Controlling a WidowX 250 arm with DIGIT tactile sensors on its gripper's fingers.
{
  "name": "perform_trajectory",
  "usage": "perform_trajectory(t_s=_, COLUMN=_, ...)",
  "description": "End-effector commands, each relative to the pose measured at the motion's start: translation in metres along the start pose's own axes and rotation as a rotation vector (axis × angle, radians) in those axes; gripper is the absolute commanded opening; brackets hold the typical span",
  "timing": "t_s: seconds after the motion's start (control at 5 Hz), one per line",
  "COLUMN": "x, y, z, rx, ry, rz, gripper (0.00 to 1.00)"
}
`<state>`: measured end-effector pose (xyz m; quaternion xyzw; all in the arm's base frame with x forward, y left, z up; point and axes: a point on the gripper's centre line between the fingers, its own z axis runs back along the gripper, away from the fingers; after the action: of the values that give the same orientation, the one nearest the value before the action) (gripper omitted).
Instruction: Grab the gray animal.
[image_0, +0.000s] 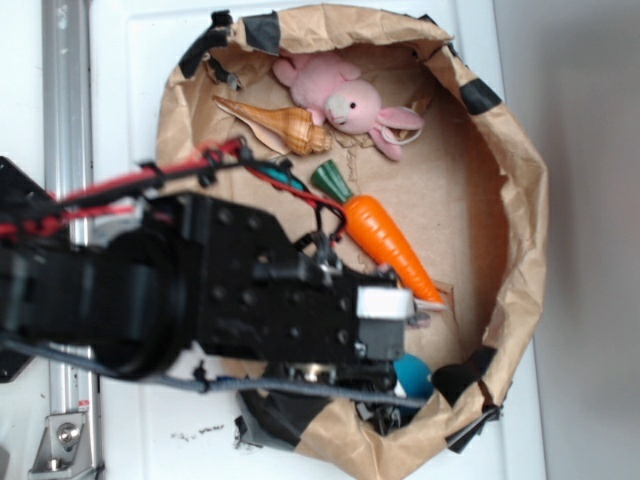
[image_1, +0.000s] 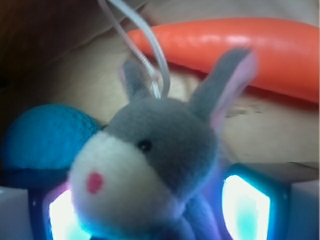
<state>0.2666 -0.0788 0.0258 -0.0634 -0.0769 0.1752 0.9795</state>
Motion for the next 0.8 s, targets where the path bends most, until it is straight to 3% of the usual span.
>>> perform_trajectory(t_s=0.0, x=-0.005, y=-0.008, z=0.023, rx=-0.014, ry=-0.004, rz=-0.119, gripper=0.0)
perform_trajectory(t_s=0.2, x=0.003, y=-0.001, z=0.072, rx=-0.068, ry=-0.009, rz=-0.206, gripper=0.0)
perform_trajectory(t_s=0.4, x=0.005, y=-0.007, z=0.121, rx=-0.047, ry=-0.042, rz=-0.327, gripper=0.0)
perform_trajectory(t_s=0.6, x=0.007, y=0.013, z=0.165, rx=0.005, ry=-0.101, rz=-0.456, gripper=0.0)
